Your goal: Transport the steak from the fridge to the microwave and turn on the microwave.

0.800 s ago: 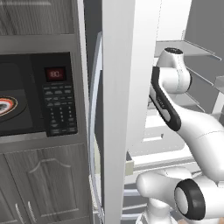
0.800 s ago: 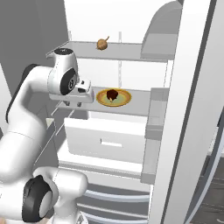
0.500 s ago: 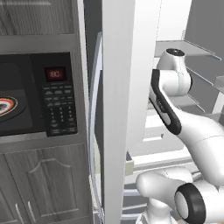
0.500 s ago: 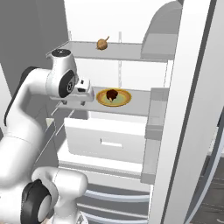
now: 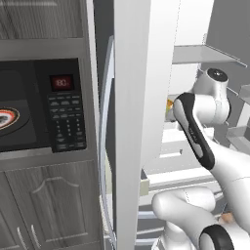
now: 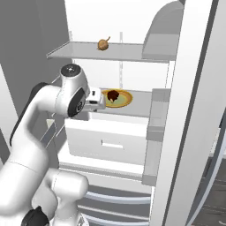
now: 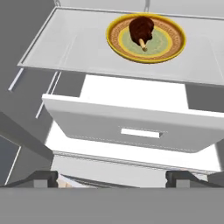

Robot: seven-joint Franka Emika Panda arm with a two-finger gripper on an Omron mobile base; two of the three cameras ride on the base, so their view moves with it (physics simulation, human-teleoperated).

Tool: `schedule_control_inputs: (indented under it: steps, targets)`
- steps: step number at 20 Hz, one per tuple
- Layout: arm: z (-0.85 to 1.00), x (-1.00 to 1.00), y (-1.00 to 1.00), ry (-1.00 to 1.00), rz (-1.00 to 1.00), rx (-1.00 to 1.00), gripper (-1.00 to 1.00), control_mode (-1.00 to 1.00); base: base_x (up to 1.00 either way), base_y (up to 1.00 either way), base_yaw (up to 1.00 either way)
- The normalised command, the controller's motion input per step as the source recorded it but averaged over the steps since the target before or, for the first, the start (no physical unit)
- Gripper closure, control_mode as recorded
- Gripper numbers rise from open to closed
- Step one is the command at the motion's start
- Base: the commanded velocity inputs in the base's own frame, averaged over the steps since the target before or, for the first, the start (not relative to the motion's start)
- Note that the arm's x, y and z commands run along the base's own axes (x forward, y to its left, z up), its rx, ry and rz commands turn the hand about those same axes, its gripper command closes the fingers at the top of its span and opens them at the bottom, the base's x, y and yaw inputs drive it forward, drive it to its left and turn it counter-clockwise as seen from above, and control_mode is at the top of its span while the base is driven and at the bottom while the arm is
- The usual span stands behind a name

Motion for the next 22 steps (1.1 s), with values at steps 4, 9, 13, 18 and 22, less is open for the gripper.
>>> schedule_control_inputs:
  steps: [4,9,13,18,22]
  targets:
    - [-0.22,-0.01,-0.25,-0.1,0.0,0.02,-1.0,-1.0,0.0,0.0,0.0]
    - [-0.14,0.06,-0.05,0.0,0.0,0.0,-1.0,-1.0,0.0,0.0,0.0]
    - [0.0,0.12,-0.01,0.0,0.0,0.01,-1.0,-1.0,0.0,0.0,0.0]
    - [0.0,0.2,-0.04,0.01,0.0,0.0,-1.0,-1.0,0.0,0.0,0.0]
    - [0.0,0.23,-0.04,0.0,0.0,0.01,-1.0,-1.0,0.0,0.0,0.0]
